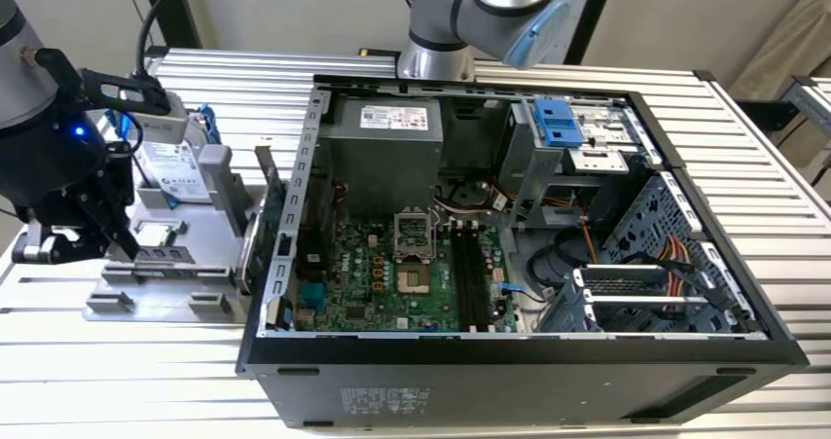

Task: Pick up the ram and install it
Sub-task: 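Pick up the ram and move it above insertion slot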

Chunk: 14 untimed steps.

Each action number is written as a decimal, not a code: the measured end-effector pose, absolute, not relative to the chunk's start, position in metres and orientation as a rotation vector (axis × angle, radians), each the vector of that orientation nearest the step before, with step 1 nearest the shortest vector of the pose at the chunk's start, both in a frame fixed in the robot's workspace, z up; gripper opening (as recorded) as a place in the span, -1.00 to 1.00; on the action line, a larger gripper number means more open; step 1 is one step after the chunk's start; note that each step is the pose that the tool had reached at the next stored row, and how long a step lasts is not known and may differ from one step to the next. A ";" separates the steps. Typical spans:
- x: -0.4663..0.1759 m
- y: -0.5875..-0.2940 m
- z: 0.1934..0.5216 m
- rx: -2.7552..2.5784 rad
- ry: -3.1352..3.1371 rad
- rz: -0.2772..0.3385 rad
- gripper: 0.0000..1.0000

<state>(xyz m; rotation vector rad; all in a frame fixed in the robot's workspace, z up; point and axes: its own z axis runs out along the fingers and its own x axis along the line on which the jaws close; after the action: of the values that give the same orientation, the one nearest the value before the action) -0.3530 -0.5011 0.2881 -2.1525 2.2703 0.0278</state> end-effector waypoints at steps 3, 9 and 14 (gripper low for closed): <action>-0.353 -0.501 0.292 -2.152 2.270 0.028 -1.00; -0.353 -0.501 0.299 -2.152 2.270 0.028 -1.00; -0.353 -0.501 0.305 -2.153 2.270 0.028 -1.00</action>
<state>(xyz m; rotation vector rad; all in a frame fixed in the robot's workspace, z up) -0.3529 -0.5012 0.3045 -2.1526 2.2702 0.0279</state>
